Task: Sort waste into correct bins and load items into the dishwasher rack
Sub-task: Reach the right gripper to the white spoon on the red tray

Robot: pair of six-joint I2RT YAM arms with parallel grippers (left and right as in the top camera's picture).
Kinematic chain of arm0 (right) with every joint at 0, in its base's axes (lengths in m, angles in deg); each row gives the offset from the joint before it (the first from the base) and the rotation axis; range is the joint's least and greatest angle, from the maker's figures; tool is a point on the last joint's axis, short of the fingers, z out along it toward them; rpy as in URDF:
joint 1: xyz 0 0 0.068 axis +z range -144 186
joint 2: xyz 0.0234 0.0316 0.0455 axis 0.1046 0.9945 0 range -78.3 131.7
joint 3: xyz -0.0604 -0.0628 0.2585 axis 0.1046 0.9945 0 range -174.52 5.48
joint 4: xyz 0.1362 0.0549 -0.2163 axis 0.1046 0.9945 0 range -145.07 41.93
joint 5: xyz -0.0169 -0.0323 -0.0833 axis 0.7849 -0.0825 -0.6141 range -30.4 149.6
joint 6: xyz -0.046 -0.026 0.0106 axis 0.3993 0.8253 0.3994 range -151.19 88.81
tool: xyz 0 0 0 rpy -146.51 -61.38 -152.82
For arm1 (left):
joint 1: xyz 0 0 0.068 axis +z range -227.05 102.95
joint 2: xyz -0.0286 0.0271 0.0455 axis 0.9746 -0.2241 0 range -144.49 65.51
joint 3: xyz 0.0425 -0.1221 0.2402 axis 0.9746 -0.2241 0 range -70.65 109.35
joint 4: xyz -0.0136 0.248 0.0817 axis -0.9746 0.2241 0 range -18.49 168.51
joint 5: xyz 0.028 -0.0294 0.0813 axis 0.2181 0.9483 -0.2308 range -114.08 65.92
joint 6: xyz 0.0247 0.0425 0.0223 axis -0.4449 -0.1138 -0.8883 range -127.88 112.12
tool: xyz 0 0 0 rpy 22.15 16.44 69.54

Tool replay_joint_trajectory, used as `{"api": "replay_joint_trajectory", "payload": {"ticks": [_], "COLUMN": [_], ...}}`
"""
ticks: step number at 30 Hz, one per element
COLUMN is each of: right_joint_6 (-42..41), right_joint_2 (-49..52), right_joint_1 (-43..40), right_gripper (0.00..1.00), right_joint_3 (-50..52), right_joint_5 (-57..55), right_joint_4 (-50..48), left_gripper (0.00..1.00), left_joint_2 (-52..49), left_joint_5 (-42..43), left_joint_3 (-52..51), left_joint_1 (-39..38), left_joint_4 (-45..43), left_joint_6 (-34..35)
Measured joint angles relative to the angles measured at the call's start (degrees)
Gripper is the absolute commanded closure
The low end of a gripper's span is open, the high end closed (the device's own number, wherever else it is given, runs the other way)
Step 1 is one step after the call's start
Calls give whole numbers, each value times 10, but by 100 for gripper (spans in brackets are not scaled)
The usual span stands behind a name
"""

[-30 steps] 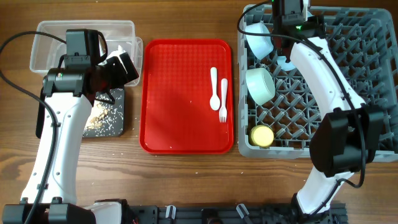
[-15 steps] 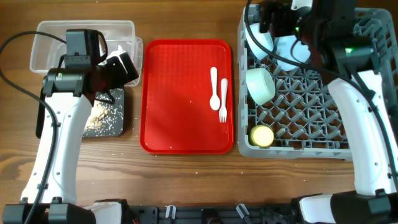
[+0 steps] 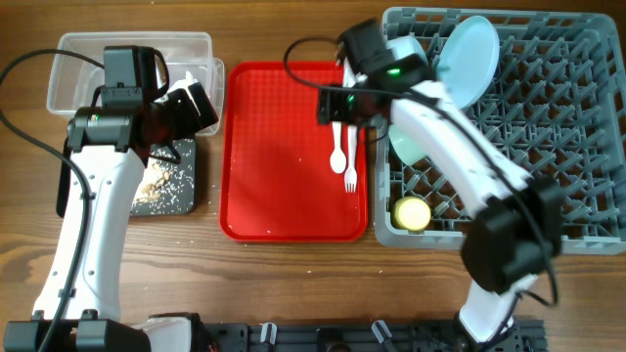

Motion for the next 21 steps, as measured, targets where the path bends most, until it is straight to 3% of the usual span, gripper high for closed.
{"api": "replay_joint_trajectory", "payload": {"ticks": [9, 21], "right_joint_6": [-49, -64], "right_joint_2": [103, 114], "right_joint_1": [1, 1], "right_gripper": [39, 46], "right_joint_3": [6, 6], "right_joint_5": [-19, -28], "right_joint_4": [25, -57], "left_gripper": [0, 0], "left_joint_2": [0, 0], "left_joint_5": [0, 0], "left_joint_3": [0, 0], "left_joint_1": [0, 0], "left_joint_4": [0, 0], "left_joint_6": [0, 0]}}
